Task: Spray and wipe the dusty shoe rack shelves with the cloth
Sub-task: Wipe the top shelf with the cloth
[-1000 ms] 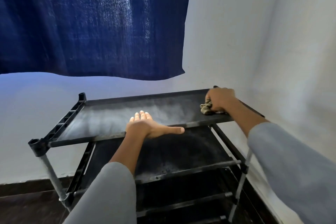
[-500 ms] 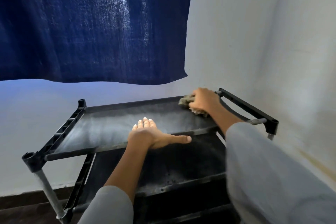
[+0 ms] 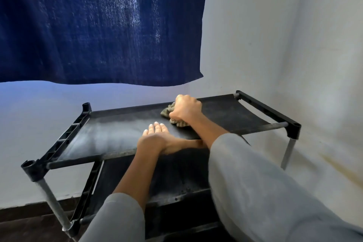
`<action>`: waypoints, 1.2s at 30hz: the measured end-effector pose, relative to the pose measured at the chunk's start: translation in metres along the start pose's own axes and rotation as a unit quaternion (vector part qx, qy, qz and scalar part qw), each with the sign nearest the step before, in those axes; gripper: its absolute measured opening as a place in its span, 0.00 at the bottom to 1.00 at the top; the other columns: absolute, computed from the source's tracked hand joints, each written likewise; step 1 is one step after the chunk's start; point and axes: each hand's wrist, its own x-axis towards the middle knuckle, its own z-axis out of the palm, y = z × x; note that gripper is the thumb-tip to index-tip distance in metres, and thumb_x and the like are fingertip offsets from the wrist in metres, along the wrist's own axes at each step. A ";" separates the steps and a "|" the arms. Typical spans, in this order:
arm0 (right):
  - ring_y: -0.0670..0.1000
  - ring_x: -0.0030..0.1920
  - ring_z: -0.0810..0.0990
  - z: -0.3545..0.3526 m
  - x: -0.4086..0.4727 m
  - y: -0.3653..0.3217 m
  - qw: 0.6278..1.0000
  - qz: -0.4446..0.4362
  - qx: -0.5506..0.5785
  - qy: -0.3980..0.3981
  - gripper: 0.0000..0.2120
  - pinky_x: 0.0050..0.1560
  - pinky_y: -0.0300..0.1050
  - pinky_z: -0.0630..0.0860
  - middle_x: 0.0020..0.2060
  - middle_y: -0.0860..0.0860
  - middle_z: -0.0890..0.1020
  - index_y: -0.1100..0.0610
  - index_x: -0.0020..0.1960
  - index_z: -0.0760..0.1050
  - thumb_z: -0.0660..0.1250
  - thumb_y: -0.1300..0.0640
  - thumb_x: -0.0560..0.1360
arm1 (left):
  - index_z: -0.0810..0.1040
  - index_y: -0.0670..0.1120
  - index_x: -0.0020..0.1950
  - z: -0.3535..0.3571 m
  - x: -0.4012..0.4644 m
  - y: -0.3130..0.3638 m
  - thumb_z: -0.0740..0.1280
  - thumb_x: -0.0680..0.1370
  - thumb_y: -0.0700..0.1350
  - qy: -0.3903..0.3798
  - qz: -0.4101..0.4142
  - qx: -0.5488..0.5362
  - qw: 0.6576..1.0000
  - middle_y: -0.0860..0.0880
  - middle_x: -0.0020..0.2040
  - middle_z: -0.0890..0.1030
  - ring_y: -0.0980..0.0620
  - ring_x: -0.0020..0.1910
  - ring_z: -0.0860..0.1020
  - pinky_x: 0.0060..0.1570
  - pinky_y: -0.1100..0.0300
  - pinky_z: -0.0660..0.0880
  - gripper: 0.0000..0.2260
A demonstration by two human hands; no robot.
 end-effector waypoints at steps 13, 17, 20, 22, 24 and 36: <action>0.55 0.56 0.79 -0.032 0.008 0.095 0.978 0.193 -0.049 0.058 0.14 0.44 0.42 0.68 0.52 0.53 0.80 0.59 0.55 0.77 0.69 0.52 0.73 | 0.38 0.42 0.79 0.001 0.005 0.001 0.52 0.40 0.84 -0.016 0.003 -0.019 1.000 0.45 0.80 0.39 0.47 0.79 0.39 0.76 0.50 0.41 0.78; 0.52 0.51 0.81 -0.020 0.007 0.035 0.989 0.119 -0.089 0.010 0.11 0.40 0.39 0.71 0.48 0.51 0.81 0.56 0.52 0.78 0.71 0.57 0.70 | 0.39 0.42 0.80 0.000 0.003 0.001 0.50 0.36 0.84 -0.014 0.000 -0.017 1.000 0.45 0.80 0.39 0.47 0.79 0.39 0.77 0.49 0.42 0.80; 0.52 0.53 0.80 -0.009 0.001 0.008 0.991 0.071 -0.114 0.006 0.12 0.41 0.41 0.71 0.49 0.51 0.80 0.55 0.54 0.77 0.70 0.56 0.71 | 0.40 0.42 0.80 0.001 0.003 0.002 0.49 0.37 0.83 -0.013 -0.001 -0.005 1.000 0.45 0.80 0.40 0.47 0.79 0.40 0.76 0.49 0.42 0.78; 0.52 0.53 0.79 -0.009 -0.005 0.001 0.994 0.025 -0.102 -0.002 0.14 0.42 0.42 0.71 0.50 0.51 0.80 0.55 0.56 0.75 0.69 0.53 0.72 | 0.41 0.42 0.80 0.000 0.004 0.002 0.47 0.35 0.83 -0.010 -0.002 0.004 1.000 0.44 0.80 0.41 0.46 0.79 0.41 0.77 0.49 0.43 0.79; 0.53 0.54 0.78 -0.012 -0.016 0.001 0.995 -0.024 -0.091 -0.012 0.15 0.43 0.43 0.70 0.51 0.52 0.79 0.56 0.57 0.73 0.69 0.52 0.72 | 0.41 0.42 0.80 0.000 0.004 0.002 0.47 0.35 0.83 -0.009 -0.001 0.007 1.000 0.44 0.80 0.42 0.46 0.79 0.42 0.77 0.49 0.44 0.80; 0.58 0.56 0.77 -0.048 -0.022 0.164 0.992 0.086 -0.096 -0.010 0.14 0.53 0.48 0.74 0.58 0.55 0.75 0.58 0.59 0.75 0.66 0.60 0.73 | 0.43 0.43 0.80 -0.002 -0.005 0.004 0.52 0.43 0.84 0.002 -0.002 0.013 1.000 0.47 0.81 0.43 0.48 0.79 0.42 0.77 0.49 0.43 0.74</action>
